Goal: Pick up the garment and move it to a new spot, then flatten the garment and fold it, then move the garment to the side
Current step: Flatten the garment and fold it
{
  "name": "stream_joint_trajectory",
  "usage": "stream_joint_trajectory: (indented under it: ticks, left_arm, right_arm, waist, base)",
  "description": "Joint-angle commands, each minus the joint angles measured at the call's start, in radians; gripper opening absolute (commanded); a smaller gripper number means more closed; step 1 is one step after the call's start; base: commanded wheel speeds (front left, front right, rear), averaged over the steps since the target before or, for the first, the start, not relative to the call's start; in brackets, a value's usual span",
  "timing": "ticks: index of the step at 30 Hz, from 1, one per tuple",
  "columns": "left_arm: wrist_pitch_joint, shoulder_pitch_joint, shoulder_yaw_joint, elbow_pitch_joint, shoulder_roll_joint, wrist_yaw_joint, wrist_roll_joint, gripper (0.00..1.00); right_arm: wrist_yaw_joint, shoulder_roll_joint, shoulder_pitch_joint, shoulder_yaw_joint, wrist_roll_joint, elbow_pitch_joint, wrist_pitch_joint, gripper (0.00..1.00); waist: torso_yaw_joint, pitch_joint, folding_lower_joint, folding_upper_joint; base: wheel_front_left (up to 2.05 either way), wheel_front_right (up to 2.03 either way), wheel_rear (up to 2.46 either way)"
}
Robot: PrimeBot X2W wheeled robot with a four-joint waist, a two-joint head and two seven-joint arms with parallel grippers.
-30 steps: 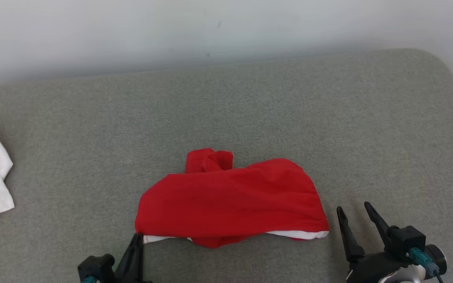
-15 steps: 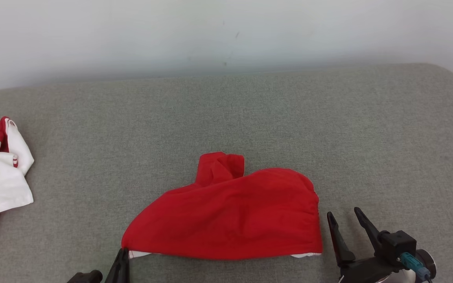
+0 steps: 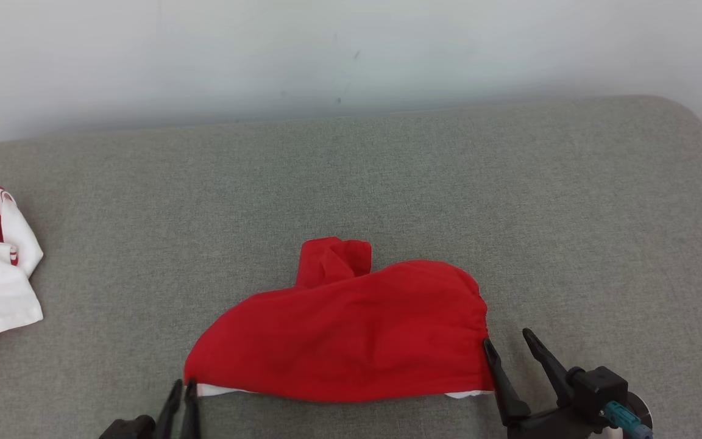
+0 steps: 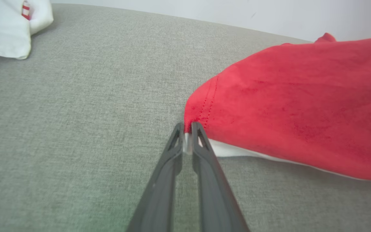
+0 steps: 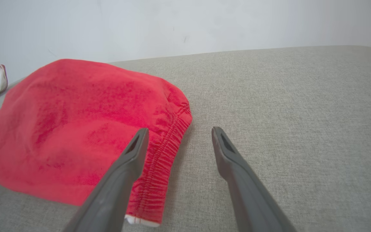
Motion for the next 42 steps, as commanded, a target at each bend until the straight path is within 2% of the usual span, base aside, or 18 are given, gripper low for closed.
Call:
stream_joint_trajectory:
  ticks: [1,8,14,19,24,30,35,42]
  left_arm:
    - [-0.003,-0.001,0.001,-0.012,0.000,0.006,0.006,1.00]
    - [-0.003,0.039,0.016,-0.048,0.000,0.024,0.030,1.00]
    - [-0.003,0.101,0.041,-0.127,0.000,0.033,0.082,1.00]
    - [-0.003,0.133,0.053,-0.151,0.000,0.020,0.100,1.00]
    - [-0.003,0.137,0.050,-0.162,0.000,0.016,0.104,1.00]
    - [-0.003,0.141,0.031,-0.158,0.000,0.016,0.092,1.00]
    - [-0.003,0.139,0.025,-0.153,0.000,0.023,0.084,1.00]
    - [-0.003,0.119,0.010,-0.145,0.000,0.026,0.073,1.00]
  right_arm:
    - [-0.002,-0.005,0.015,0.006,0.011,-0.003,0.000,1.00]
    - [-0.002,-0.005,0.034,0.030,0.028,-0.002,0.000,1.00]
    - [-0.002,0.020,0.074,-0.031,-0.027,-0.064,0.000,1.00]
    - [-0.002,0.042,0.102,-0.041,-0.046,-0.077,0.000,1.00]
    - [-0.002,0.047,0.101,0.047,-0.038,-0.078,0.000,1.00]
    - [-0.002,0.026,0.069,0.233,-0.026,-0.065,0.000,1.00]
    - [-0.002,0.024,0.032,0.293,-0.022,-0.037,0.000,1.00]
    - [-0.002,0.041,-0.067,0.305,-0.076,0.073,0.000,1.00]
  waist:
    - [0.001,-0.001,-0.0001,-0.0001]
    - [0.008,-0.036,-0.0001,-0.0001]
    - [0.010,-0.082,-0.0001,-0.0001]
    - [0.021,-0.100,-0.0001,-0.0001]
    - [0.036,-0.098,-0.0001,-0.0001]
    - [0.059,-0.086,-0.0001,-0.0001]
    - [0.074,-0.079,-0.0001,-0.0001]
    - [0.111,-0.068,-0.0001,-0.0001]
  base:
    - [0.00,0.00,0.00]
    - [0.00,0.00,0.00]
    - [0.00,0.00,0.00]
    - [0.00,0.00,0.00]
    - [0.00,0.00,0.00]
    - [0.00,0.00,0.00]
    - [0.00,0.00,0.00]
    - [0.00,0.00,0.00]
